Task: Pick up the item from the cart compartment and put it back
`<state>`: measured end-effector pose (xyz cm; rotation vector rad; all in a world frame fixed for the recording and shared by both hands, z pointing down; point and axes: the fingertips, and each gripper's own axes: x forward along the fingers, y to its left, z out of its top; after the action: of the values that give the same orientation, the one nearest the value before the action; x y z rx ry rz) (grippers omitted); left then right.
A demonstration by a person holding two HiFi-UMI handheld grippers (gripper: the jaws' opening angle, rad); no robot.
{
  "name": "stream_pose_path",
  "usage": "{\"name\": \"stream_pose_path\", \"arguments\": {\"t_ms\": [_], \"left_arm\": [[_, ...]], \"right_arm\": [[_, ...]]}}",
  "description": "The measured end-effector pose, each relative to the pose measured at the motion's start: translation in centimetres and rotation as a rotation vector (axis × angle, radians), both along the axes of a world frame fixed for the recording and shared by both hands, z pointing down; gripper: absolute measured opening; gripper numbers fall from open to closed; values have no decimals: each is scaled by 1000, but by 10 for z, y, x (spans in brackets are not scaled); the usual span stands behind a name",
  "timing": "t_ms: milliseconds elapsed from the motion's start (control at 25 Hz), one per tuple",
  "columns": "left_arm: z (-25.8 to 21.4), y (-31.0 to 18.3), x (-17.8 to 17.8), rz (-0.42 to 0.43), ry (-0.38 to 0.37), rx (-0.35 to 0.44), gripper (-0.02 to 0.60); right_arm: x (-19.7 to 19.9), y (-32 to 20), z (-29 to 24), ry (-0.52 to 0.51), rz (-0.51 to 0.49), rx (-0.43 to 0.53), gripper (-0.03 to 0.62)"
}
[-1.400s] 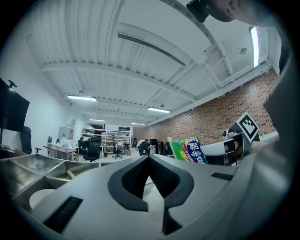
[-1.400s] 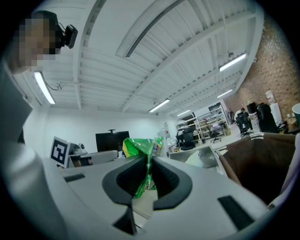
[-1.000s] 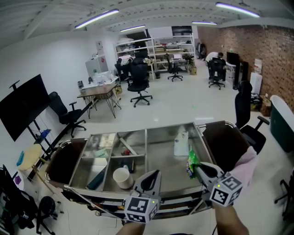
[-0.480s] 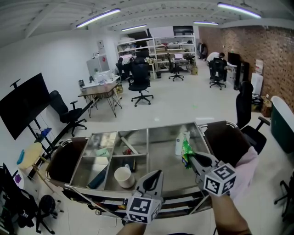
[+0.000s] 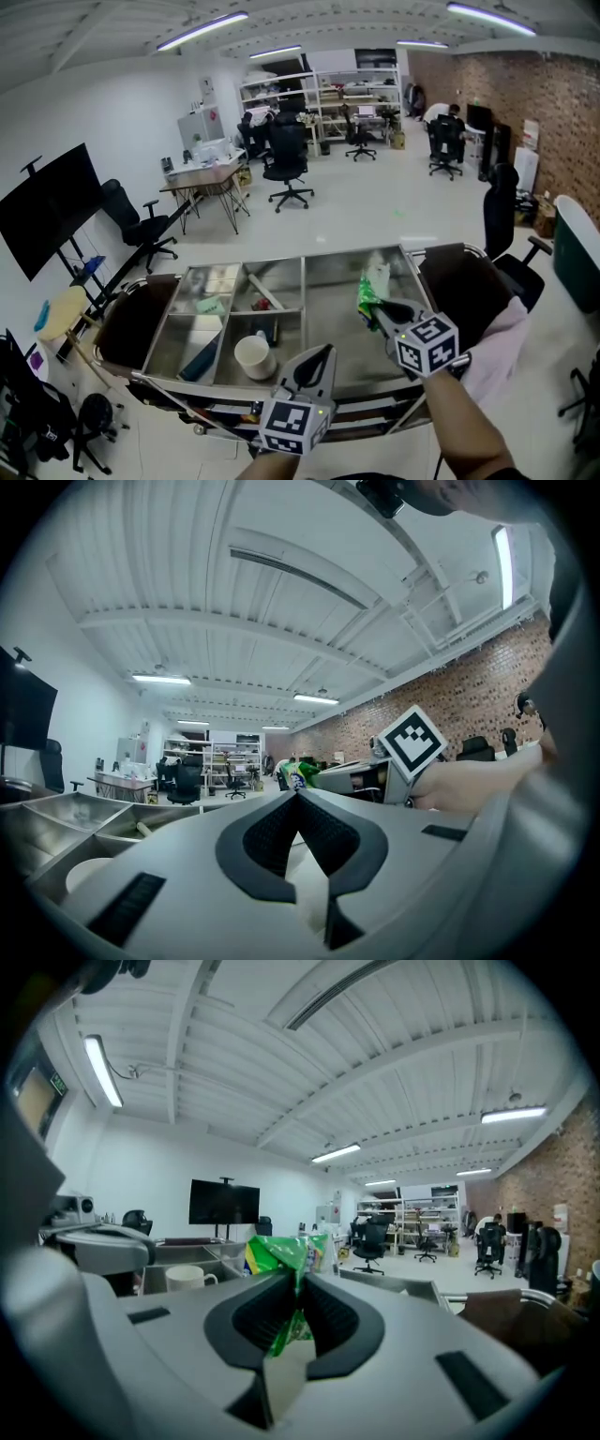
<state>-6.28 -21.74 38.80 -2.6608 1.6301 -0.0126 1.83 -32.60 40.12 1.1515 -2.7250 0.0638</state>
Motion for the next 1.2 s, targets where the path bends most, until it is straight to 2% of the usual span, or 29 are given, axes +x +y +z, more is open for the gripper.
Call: {"name": "stream_pose_path", "arguments": {"t_ms": [200, 640, 720, 760, 800, 880, 1040, 1200], "left_arm": [[-1, 1, 1, 4, 2, 0, 0], [-2, 3, -4, 2, 11, -1, 0], [0, 1, -5, 1, 10, -5, 0], [-1, 1, -7, -1, 11, -4, 0], [-1, 0, -8, -2, 12, -3, 0], [-2, 1, -8, 2, 17, -2, 0], [0, -1, -10, -1, 21, -8, 0], [2, -1, -11, 0, 22, -10, 0]], "right_arm": [[-16, -20, 24, 147, -18, -8, 54], [-45, -35, 45, 326, -88, -7, 57], [-51, -35, 57, 438, -113, 23, 68], [-53, -35, 67, 525, -124, 41, 94], [-54, -34, 75, 608, -134, 60, 155], [-55, -32, 88, 702, -151, 76, 181], [-55, -31, 95, 692, -160, 50, 192], [-57, -33, 85, 654, -145, 64, 192]]}}
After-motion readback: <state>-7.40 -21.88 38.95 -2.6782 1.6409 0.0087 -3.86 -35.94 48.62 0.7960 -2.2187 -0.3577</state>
